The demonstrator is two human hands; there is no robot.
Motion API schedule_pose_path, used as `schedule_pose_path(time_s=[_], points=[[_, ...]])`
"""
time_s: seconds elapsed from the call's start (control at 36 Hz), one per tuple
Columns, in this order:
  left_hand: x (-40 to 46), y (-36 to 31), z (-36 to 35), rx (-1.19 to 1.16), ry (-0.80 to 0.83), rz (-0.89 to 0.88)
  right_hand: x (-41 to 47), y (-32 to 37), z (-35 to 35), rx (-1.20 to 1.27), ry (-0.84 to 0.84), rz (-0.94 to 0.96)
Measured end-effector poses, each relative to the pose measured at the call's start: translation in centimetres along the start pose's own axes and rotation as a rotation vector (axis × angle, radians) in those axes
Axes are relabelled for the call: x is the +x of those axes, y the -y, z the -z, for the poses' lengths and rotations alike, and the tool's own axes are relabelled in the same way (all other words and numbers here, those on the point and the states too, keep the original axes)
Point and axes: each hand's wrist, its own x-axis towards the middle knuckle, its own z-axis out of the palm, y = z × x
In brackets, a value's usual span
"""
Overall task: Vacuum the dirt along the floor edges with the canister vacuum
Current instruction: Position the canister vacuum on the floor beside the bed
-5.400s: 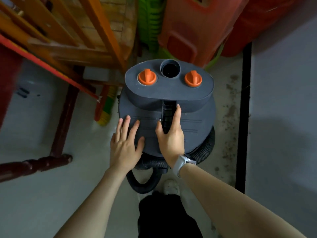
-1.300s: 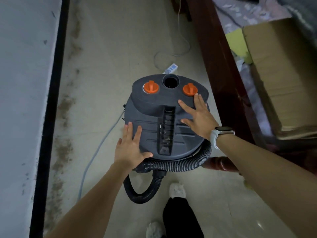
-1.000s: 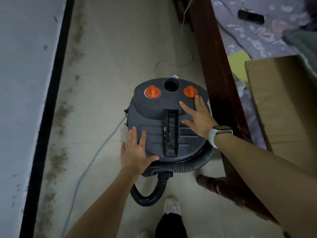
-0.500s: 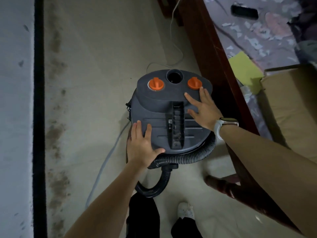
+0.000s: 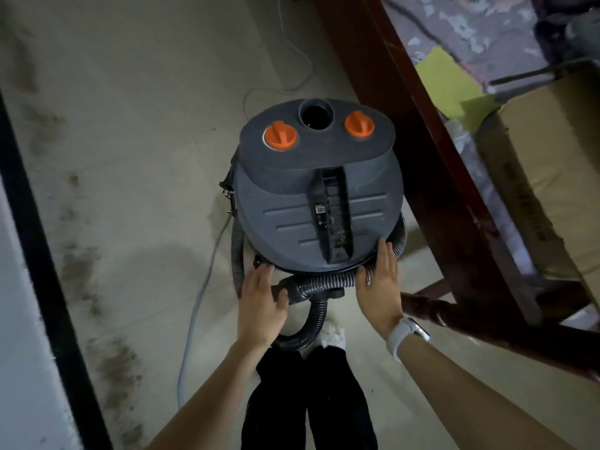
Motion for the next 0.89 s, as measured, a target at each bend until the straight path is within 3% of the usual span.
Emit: schedule_pose_path(time_s=[0.08, 0.14, 0.31, 0.36, 0.44, 0.56, 0.64, 0.89], points=[[0.5, -0.8, -0.9, -0.013, 0.068, -0.001, 0.5, -0.2, 0.5, 0.121, -0.008, -0.164], [0.7, -1.0, -1.6, 0.015, 0.090, 0.001, 1.1, -0.5, 1.0, 0.068, 0.013, -0.187], [0.1, -1.7, -3.6, 0.183, 0.002, -0.156, 1.7, -2.6, 2.0, -0.508, 0.112, 0.071], [-0.5, -2.5, -3.7, 0.229, -0.057, -0.238, 2.0, -3.3, 2.3, -0.535, 0.102, 0.170], [-1.2, -3.8, -4.3, 0.284, -0.114, -0.363, 2.8, -3.4, 2.8, -0.184, 0.095, 0.071], [-1.8, -6.0, -4.7, 0.338, -0.149, -0.443, 4.4, -1.7, 3.7, 0.544, 0.116, -0.273], [-1.9, -7.5, -4.4, 0.364, -0.220, -0.489, 5.9, -1.7, 4.4, 0.845, 0.172, -0.458], [-0.5, -10.6, -3.9, 0.429, -0.432, -0.597, 8.0, -2.4, 5.9, 1.152, 0.362, -0.624]])
